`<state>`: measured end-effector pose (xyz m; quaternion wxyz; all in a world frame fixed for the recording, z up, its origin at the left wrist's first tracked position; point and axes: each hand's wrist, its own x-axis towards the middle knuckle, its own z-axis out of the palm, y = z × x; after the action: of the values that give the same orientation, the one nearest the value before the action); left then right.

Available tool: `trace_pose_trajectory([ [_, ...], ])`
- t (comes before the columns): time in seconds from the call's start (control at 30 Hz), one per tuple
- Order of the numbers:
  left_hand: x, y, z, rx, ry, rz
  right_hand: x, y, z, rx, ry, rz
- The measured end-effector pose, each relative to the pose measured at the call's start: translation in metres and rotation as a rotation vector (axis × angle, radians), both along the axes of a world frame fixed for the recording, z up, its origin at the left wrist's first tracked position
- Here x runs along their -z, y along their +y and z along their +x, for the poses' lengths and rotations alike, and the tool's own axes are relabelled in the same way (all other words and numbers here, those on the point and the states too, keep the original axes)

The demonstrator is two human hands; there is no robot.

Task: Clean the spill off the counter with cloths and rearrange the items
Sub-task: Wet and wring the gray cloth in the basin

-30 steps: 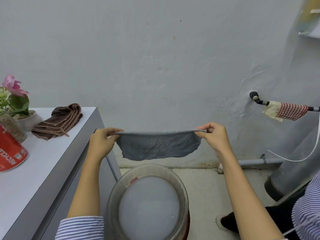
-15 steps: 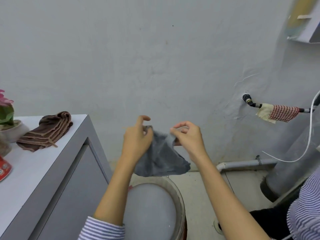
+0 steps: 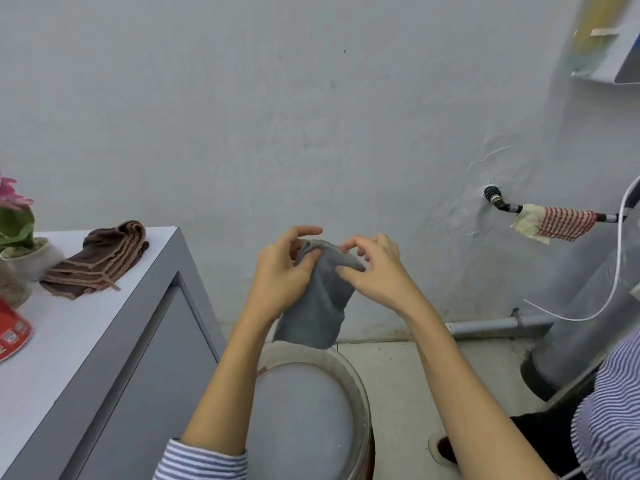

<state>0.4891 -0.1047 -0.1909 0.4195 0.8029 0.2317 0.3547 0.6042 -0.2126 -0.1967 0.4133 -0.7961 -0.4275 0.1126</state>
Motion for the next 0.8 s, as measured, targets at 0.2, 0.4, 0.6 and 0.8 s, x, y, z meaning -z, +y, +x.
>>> trace_pose_trajectory([
  [0.2,-0.005,0.020,-0.022,0.070,-0.127,-0.136,0.011,-0.016,0.008,-0.044,-0.292,-0.357],
  [0.4,-0.015,0.025,-0.044,0.161,-0.171,-0.307,-0.019,-0.024,0.006,-0.230,-0.077,0.006],
  [0.6,-0.023,0.031,-0.023,0.228,-0.203,-0.748,-0.025,-0.015,-0.005,-0.305,0.490,0.515],
  [0.8,0.044,0.002,-0.022,0.280,-0.070,-1.110,0.024,-0.005,0.003,0.097,0.741,0.385],
])
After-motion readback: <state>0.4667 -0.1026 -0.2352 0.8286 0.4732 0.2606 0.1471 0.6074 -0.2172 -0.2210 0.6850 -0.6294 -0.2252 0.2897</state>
